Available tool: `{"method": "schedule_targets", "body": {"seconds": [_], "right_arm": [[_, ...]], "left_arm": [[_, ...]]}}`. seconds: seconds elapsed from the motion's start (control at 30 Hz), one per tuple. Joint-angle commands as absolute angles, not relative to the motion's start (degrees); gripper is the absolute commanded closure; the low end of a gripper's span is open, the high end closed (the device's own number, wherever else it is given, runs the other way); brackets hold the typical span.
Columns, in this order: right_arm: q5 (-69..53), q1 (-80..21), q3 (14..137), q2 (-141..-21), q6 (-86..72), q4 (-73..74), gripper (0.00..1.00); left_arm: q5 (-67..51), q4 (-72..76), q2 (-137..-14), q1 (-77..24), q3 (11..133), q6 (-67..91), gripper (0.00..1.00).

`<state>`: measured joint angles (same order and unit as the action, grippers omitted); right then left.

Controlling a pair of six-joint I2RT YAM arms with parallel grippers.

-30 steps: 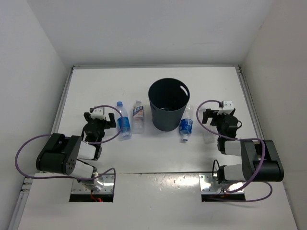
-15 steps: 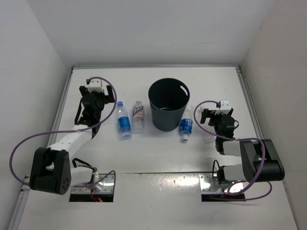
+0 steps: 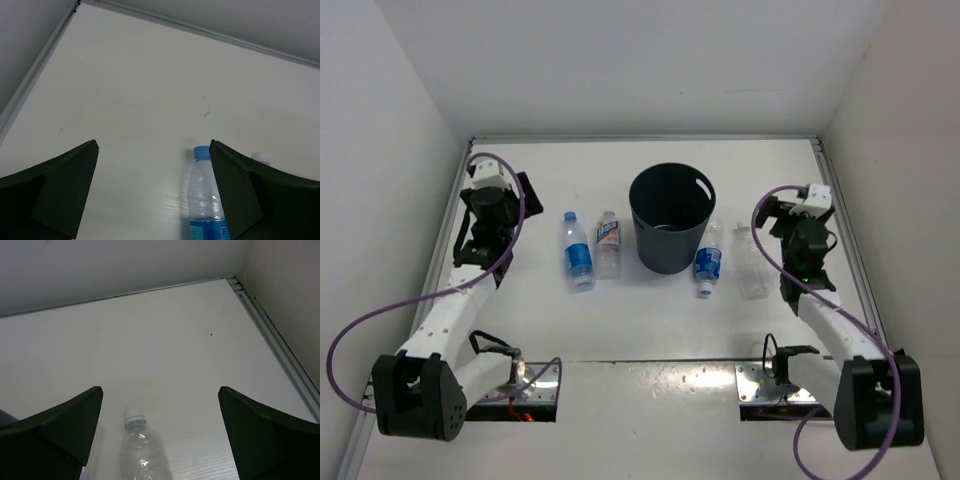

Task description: Put the plastic bottles in the bin

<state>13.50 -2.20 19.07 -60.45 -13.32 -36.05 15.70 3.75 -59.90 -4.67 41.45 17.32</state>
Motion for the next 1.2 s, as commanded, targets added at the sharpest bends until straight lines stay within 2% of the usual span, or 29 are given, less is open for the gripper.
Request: {"method": "schedule_targets", "body": {"seconds": [0.0,0.1,0.2,0.3,0.47,0.63,0.97,1.03,1.17], "right_arm": [[9.64,0.08,26.61,-55.30,-13.12,-19.90,0.00],[-5.68,6.75,37.06,-57.28,-5.99,-0.05,0.00],[-9.57,13.08,48.91,-61.42,-8.69,15.26,0.00],[-14.84,18.01,53.08,-65.74,-8.01,24.66,0.00],[-12.84,20.48,51.06,-60.92,-6.77,25.40,0.00],[-10.80,16.96,51.06,-58.28,-4.13,29.00,0.00],[-8.79,16.44,52.12,-58.27,-3.08,32.78,0.00],[-8.79,16.44,52.12,-58.27,-3.08,32.78,0.00],[-10.09,17.22,51.50,-58.27,-3.96,34.01,0.00]], "left_arm": [[11.18,1.96,-63.25,-4.21,45.34,24.08,0.00],[3.80,5.34,-64.33,-5.80,44.13,23.38,0.00],[1.32,6.68,-66.70,-7.37,42.11,25.04,0.00],[-2.36,8.51,-69.43,-8.08,39.22,25.83,0.00],[-5.62,9.14,-73.29,-11.07,37.35,27.42,0.00],[-7.82,7.65,-79.96,-12.48,38.05,29.35,0.00],[-6.95,4.39,-87.36,-13.01,40.61,31.46,0.00],[-6.94,3.87,-87.89,-13.01,41.21,31.46,0.03],[-5.19,0.27,-89.11,-13.01,45.51,31.46,0.18]]}}
